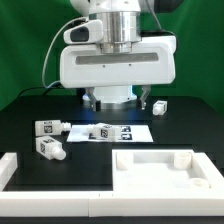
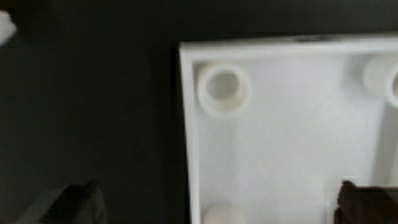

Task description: Assemble one leg

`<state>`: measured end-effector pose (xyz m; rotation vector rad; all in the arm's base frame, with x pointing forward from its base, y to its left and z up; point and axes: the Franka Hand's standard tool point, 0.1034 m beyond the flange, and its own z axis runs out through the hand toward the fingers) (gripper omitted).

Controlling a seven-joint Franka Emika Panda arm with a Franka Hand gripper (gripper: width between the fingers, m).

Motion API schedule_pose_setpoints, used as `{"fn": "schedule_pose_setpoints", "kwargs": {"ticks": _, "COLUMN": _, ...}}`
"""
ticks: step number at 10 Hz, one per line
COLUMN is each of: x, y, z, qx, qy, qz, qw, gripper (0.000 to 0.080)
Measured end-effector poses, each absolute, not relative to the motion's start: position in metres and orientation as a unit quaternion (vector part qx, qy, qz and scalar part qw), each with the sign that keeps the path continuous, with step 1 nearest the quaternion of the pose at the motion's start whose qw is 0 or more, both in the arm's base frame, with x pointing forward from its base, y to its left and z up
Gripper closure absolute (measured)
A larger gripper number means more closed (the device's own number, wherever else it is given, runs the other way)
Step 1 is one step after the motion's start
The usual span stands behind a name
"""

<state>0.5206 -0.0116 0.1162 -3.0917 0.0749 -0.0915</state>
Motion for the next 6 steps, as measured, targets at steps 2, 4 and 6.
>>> {"fn": "schedule_pose_setpoints", "kwargs": {"ticks": 2, "x": 0.521, "y": -0.011, "z": 0.115, "qx": -0.999, "qy": 0.024, "qz": -0.029, "qw": 0.024, "gripper": 0.0151}}
{"fn": "schedule_pose_setpoints", "kwargs": {"ticks": 4, "x": 0.519, "y": -0.01, "z": 0.111, "qx": -0.999, "qy": 0.012, "qz": -0.03, "qw": 0.022, "gripper": 0.0151}}
{"fn": "schedule_pose_setpoints", "kwargs": {"ticks": 6, "x": 0.494, "y": -0.004, "z": 0.096, "qx": -1.0, "qy": -0.002, "qz": -0.023, "qw": 0.018, "gripper": 0.0151}}
